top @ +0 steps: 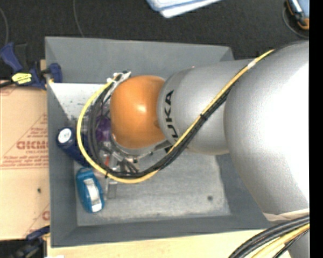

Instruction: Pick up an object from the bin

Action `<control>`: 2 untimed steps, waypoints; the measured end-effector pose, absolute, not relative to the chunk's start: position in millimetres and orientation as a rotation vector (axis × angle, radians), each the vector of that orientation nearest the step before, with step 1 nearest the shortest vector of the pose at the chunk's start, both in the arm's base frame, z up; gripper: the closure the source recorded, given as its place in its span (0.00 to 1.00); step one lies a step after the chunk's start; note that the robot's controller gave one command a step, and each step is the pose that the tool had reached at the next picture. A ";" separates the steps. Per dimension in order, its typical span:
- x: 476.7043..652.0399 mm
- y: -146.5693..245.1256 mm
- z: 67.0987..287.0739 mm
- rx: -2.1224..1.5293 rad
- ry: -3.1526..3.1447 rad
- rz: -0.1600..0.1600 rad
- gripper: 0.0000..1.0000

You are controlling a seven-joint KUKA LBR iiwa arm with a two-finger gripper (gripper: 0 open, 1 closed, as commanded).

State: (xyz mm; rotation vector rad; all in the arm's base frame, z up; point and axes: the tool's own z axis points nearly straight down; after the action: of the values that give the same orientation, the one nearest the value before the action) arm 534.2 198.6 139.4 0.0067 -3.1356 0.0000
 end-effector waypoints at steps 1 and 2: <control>536.5 197.8 143.8 0.000 -3.143 -0.003 0.00; 553.7 181.1 114.7 -0.017 -3.135 0.000 0.00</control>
Offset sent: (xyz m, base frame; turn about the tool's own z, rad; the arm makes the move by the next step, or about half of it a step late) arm 0.0189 -0.0162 -0.0240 0.0134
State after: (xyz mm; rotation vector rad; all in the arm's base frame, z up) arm 553.7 181.1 114.7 -0.0170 -3.1353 -0.0004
